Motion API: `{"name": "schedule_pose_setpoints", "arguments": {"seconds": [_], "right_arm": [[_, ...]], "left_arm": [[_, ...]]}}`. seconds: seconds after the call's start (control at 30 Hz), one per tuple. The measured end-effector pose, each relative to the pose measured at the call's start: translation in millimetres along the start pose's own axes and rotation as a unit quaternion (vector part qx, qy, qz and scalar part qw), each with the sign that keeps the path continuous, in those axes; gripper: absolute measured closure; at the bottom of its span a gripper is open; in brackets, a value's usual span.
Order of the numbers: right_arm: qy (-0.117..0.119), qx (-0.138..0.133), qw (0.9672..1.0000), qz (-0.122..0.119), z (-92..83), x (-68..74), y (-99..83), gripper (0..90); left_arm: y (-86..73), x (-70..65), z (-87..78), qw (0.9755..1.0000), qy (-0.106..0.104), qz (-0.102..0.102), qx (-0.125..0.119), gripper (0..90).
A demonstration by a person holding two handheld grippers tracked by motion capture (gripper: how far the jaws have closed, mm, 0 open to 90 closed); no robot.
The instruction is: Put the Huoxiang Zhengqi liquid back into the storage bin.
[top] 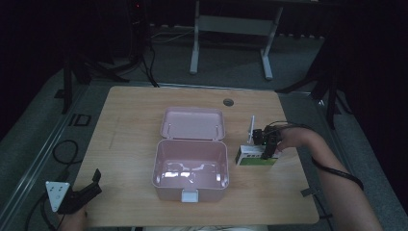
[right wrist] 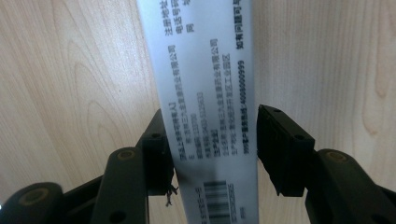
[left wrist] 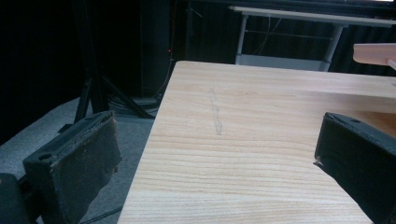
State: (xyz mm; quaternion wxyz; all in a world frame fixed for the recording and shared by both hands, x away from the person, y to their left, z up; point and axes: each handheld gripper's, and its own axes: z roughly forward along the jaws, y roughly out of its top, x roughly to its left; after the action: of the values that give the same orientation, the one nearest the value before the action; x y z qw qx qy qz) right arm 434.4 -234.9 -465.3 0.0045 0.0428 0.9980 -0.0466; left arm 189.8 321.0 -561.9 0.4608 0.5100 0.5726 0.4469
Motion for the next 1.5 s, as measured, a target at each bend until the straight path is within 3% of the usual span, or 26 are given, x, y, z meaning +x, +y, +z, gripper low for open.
{"name": "schedule_pose_setpoints", "arguments": {"seconds": [0.17,0.4,0.73,0.97,1.23,1.37,1.5], "right_arm": [[0.018,0.005,0.9998,0.006,4.3,-1.8,1.7,53.4],[0.007,-0.001,0.9998,-0.019,5.1,4.3,3.6,61.3],[0.019,-0.006,0.9995,-0.025,-2.0,13.4,0.7,63.0],[0.02,0.002,0.9998,-0.009,-8.8,24.9,-2.8,63.0],[0.038,0.01,0.9992,0.01,-15.4,35.2,-6.0,63.0],[0.02,0.017,0.9995,0.016,-25.8,42.1,-7.2,63.0],[0.016,0.0,0.9998,0.013,-41.4,52.1,-9.0,63.0]], "left_arm": [[-0.2,0.1,0.1,1.0,0.0,0.0,0.0,0.2],[-0.4,-0.1,0.1,1.0,0.0,0.001,0.001,0.2],[-0.3,-0.1,0.1,1.0,0.0,0.001,0.001,0.2],[-0.1,-0.2,-0.3,1.0,0.0,0.001,0.001,0.2],[0.2,-0.2,-0.4,1.0,0.0,0.001,0.0,0.2],[0.3,-0.3,-0.6,1.0,-0.001,0.001,0.0,0.2],[0.2,0.0,-0.6,1.0,-0.001,-0.001,0.0,0.2]]}}
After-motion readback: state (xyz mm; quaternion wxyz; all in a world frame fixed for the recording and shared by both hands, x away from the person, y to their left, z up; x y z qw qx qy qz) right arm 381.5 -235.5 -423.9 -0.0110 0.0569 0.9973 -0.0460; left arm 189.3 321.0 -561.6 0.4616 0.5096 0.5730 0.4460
